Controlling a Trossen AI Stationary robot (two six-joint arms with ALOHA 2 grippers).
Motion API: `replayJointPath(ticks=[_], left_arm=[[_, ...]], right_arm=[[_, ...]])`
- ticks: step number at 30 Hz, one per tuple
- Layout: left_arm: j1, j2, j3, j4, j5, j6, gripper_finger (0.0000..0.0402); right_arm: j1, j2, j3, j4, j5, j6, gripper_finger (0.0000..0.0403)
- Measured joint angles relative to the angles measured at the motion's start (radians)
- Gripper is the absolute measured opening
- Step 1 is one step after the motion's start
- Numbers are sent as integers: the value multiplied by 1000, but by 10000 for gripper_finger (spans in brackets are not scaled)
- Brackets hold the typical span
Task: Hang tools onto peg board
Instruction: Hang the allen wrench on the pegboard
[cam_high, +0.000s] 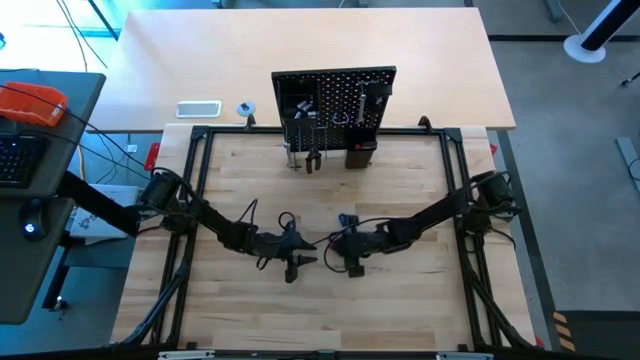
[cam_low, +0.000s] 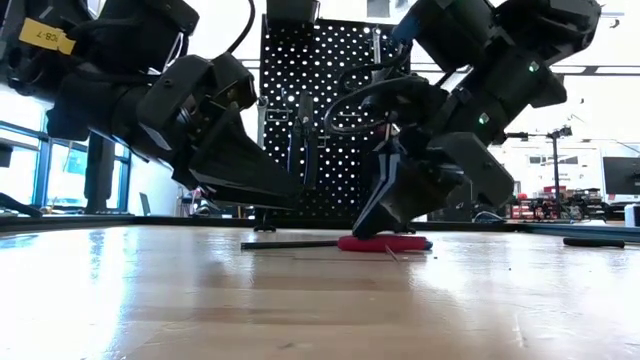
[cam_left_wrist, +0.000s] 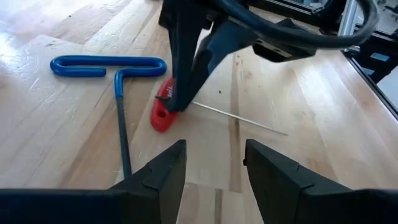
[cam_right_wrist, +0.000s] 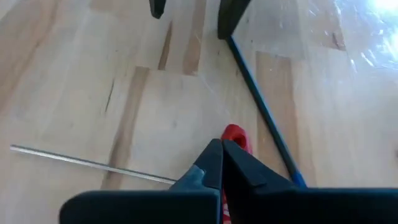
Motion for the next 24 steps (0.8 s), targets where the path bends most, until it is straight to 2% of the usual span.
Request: replayJointPath(ticks=[9, 13, 19, 24], left_arm=[[3, 0, 0, 14, -5, -3, 158], [6, 0, 0, 21, 0, 9, 158], [35, 0, 2, 18, 19, 66, 158], [77, 12, 59, -26, 79, 132, 158]], right_arm=[[0, -124, -1, -29, 34, -35, 0], [-2, -192, 0, -98, 4, -43, 10], [-5, -215, 1, -167, -127, 110, 57], [26, -182, 1, -209, -162, 250, 106]])
